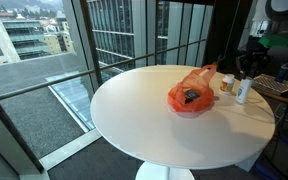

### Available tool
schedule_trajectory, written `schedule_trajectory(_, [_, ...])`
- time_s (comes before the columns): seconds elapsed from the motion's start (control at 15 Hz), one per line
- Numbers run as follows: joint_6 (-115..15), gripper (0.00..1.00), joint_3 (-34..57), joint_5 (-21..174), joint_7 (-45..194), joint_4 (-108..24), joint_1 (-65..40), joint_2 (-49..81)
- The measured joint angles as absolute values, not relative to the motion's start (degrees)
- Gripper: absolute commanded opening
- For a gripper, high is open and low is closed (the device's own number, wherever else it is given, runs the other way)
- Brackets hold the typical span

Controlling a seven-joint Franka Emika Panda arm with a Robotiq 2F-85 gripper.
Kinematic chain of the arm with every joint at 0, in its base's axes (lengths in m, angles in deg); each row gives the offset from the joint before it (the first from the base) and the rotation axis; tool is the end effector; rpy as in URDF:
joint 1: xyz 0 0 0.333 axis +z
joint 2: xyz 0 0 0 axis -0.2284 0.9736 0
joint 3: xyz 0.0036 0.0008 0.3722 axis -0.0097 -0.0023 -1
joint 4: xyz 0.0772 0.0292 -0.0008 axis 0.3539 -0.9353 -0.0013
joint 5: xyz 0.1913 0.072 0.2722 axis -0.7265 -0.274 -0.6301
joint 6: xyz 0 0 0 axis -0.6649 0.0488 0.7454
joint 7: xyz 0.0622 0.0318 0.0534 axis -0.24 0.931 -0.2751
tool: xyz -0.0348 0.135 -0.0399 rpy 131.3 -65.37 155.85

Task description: Take the white bottle out of the plastic bag and put it on the table

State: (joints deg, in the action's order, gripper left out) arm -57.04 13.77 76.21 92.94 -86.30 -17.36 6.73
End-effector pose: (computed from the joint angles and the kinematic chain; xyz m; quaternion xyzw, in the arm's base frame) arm 0.4645 -0.0860 0.3252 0.9623 -0.2706 -0.0169 0.0226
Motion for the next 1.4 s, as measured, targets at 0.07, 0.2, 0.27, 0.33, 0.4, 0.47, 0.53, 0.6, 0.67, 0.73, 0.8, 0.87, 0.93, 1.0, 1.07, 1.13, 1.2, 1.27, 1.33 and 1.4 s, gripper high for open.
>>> schedule_trajectory(0.07, [-57.37,0.33,13.77,76.22,92.96,-86.30,-17.34,6.85])
schedule_trajectory(0.2, [-57.97,0.60,13.77,76.22,92.97,-86.30,-17.26,6.96])
schedule_trajectory(0.27, [-58.12,0.67,13.77,76.22,92.97,-86.30,-17.22,6.97])
schedule_trajectory(0.33, [-58.20,0.73,13.77,76.22,92.97,-86.29,-17.18,6.97])
schedule_trajectory(0.4, [-58.23,0.81,13.77,76.22,92.97,-86.29,-17.17,6.97])
schedule_trajectory(0.47, [-58.23,0.88,13.77,76.22,92.97,-86.29,-17.15,6.97])
schedule_trajectory(0.53, [-58.23,0.96,13.77,76.22,92.97,-86.29,-17.15,6.96])
schedule_trajectory(0.6, [-58.23,1.00,13.77,76.22,92.97,-86.29,-17.14,6.94])
schedule_trajectory(0.67, [-58.22,1.00,13.77,76.22,92.96,-86.27,-17.12,6.88])
schedule_trajectory(0.73, [-58.11,1.00,13.77,76.22,92.95,-86.25,-17.08,6.76])
schedule_trajectory(0.8, [-57.75,1.00,13.77,76.22,92.91,-86.20,-16.99,6.56])
schedule_trajectory(0.87, [-57.15,1.00,13.77,76.22,92.88,-86.08,-16.85,6.31])
schedule_trajectory(0.93, [-56.43,1.00,13.77,76.22,92.87,-85.93,-16.65,6.00])
schedule_trajectory(1.0, [-55.35,1.00,13.76,76.33,92.87,-85.74,-16.39,5.60])
schedule_trajectory(1.07, [-53.74,1.00,13.72,76.55,92.87,-85.37,-16.07,5.23])
schedule_trajectory(1.13, [-51.55,1.00,13.61,76.72,92.86,-84.76,-15.70,4.89])
schedule_trajectory(1.2, [-49.19,1.00,13.38,76.95,92.86,-83.98,-15.29,4.64])
schedule_trajectory(1.27, [-47.22,1.00,13.06,77.16,92.86,-83.11,-14.87,4.47])
schedule_trajectory(1.33, [-45.57,1.00,12.70,77.37,92.86,-82.23,-14.42,4.42])
schedule_trajectory(1.4, [-43.99,1.00,12.18,77.56,92.88,-81.12,-13.97,4.43])
